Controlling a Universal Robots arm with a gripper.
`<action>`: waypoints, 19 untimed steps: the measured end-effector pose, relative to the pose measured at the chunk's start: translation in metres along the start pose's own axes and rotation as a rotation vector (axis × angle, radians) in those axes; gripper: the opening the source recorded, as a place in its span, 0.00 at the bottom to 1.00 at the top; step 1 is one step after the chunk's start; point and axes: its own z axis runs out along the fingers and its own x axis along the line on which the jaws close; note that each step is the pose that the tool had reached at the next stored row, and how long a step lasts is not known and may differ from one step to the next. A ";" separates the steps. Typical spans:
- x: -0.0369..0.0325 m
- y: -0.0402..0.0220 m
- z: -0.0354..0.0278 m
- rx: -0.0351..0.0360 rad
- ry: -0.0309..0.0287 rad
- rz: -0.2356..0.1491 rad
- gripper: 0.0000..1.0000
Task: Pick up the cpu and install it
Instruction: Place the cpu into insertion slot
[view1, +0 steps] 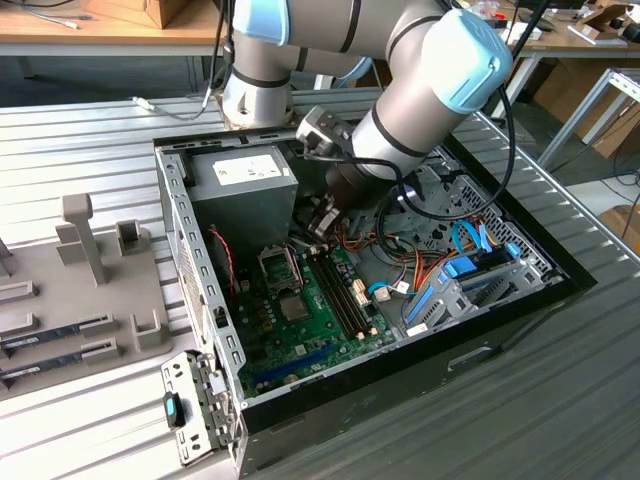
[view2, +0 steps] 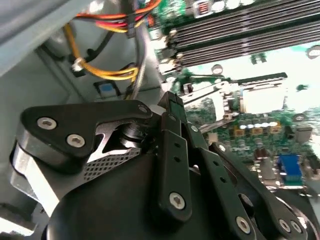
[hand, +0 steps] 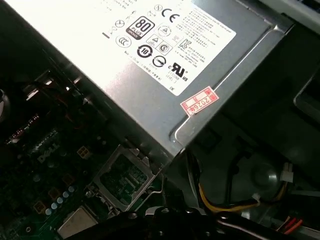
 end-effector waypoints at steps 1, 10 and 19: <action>0.0000 0.0000 0.0003 -0.0056 -0.0003 -0.015 0.11; -0.0012 -0.0030 0.0091 -0.0106 0.0214 -0.092 0.11; 0.0004 -0.0036 0.0159 -0.0297 0.0039 -0.100 0.11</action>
